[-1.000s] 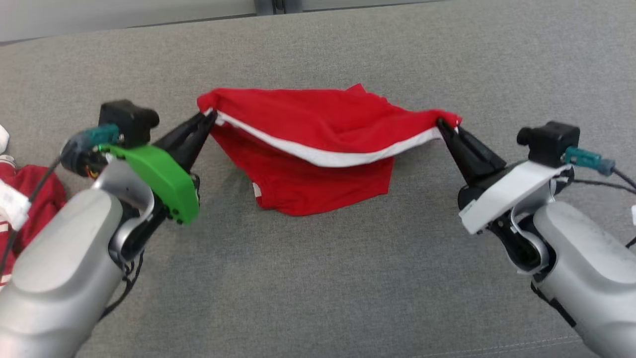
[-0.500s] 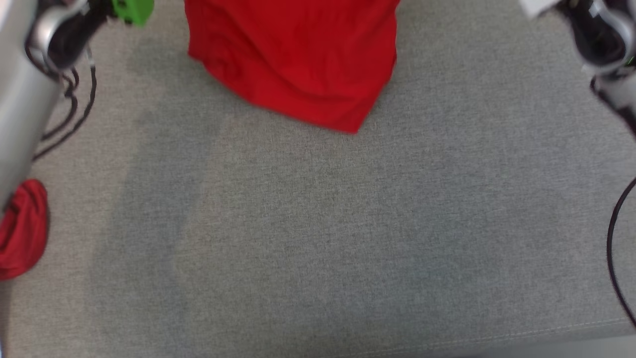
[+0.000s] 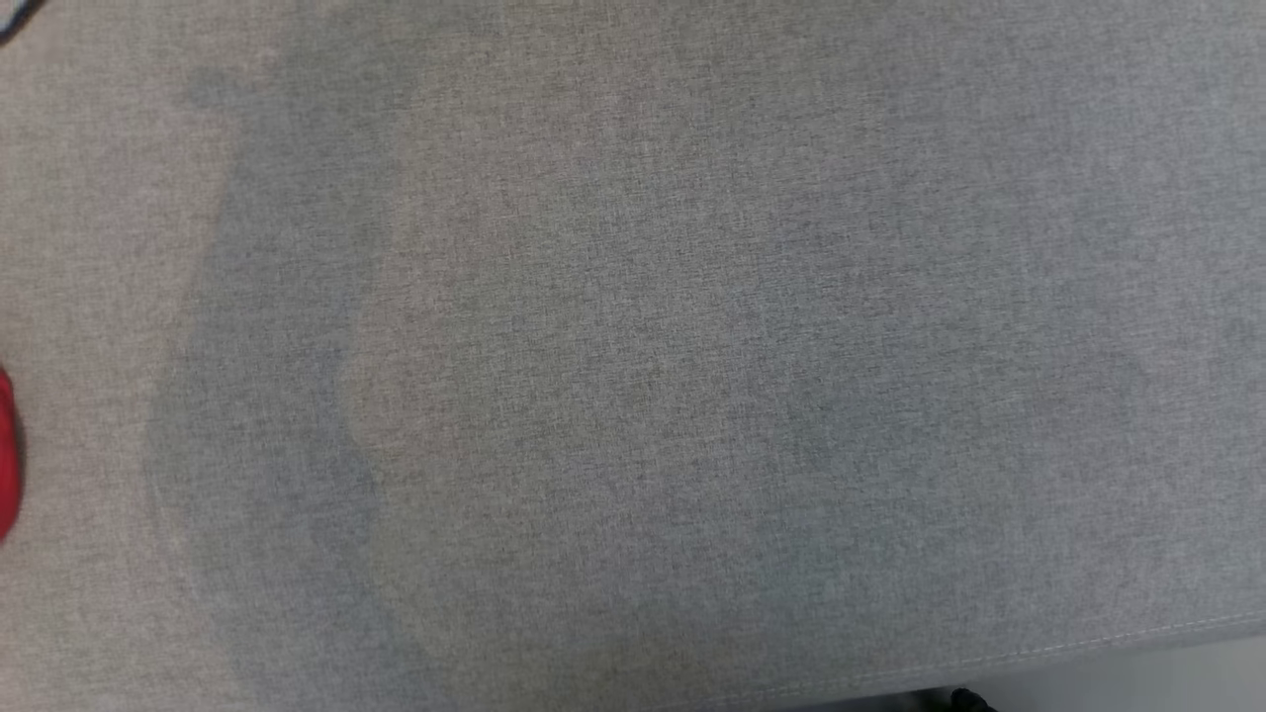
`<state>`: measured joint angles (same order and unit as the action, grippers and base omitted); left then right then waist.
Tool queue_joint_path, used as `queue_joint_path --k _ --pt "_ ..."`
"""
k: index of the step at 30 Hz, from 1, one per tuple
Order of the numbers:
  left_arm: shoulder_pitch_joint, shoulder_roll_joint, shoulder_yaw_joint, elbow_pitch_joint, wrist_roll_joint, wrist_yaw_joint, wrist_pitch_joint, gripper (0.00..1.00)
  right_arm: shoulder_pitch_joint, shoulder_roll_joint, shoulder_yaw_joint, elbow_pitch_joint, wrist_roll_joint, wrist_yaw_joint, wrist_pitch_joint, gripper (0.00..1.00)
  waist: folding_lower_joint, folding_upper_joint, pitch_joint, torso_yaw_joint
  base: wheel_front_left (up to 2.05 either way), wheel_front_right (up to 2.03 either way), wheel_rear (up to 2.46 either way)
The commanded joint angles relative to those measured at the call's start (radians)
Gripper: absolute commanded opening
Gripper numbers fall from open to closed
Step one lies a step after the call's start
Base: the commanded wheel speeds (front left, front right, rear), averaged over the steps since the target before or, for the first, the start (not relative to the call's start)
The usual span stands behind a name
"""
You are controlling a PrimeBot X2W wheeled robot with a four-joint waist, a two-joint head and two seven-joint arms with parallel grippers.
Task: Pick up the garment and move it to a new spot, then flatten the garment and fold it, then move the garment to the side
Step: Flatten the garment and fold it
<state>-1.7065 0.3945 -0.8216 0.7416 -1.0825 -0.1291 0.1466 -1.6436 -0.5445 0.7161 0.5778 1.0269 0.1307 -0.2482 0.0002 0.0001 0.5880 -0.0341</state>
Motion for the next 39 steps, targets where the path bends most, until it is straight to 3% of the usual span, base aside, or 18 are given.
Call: queue_joint_path --k 1,6,11,16,27,31,39 --pt "0.020 0.002 -0.022 0.002 -0.019 -0.002 -0.001 0.00 0.002 -0.011 0.014 0.006 0.013 0.000 -0.007 0.00 -0.0002 -0.0001 -0.010 -0.002 0.00 0.00 0.00" --pt "0.120 0.027 -0.129 -0.034 -0.067 -0.002 0.011 0.00 0.114 -0.031 0.086 -0.025 0.042 0.000 -0.014 0.00 -0.0002 -0.0001 -0.039 -0.004 0.00 0.00 0.00" --pt "0.266 0.100 -0.237 -0.112 -0.113 -0.002 0.003 0.00 0.293 -0.064 0.160 -0.116 0.064 0.000 -0.017 0.00 -0.0002 -0.0001 -0.109 -0.012 0.00 0.00 0.00" --pt "0.431 0.170 -0.325 -0.215 -0.196 -0.002 0.030 0.00 0.498 -0.136 0.227 -0.196 0.089 0.000 -0.014 0.00 -0.0002 -0.0001 -0.217 -0.010 0.00 0.00 0.00" --pt "0.719 0.250 -0.425 -0.378 -0.376 0.001 0.230 0.00 0.811 -0.302 0.349 -0.337 0.289 0.000 0.209 0.00 -0.0002 -0.0001 -0.455 -0.002 0.00 0.00 0.00" --pt "0.807 0.269 -0.439 -0.460 -0.410 0.026 0.297 0.00 0.894 -0.362 0.385 -0.398 0.330 0.000 0.298 0.00 -0.0002 -0.0001 -0.503 0.005 0.00 0.00 0.00" --pt "0.907 0.347 -0.450 -0.669 -0.478 0.117 0.431 0.00 0.983 -0.498 0.396 -0.531 0.411 0.000 0.465 0.00 -0.0002 -0.0001 -0.516 0.018 0.00 0.00 0.00"
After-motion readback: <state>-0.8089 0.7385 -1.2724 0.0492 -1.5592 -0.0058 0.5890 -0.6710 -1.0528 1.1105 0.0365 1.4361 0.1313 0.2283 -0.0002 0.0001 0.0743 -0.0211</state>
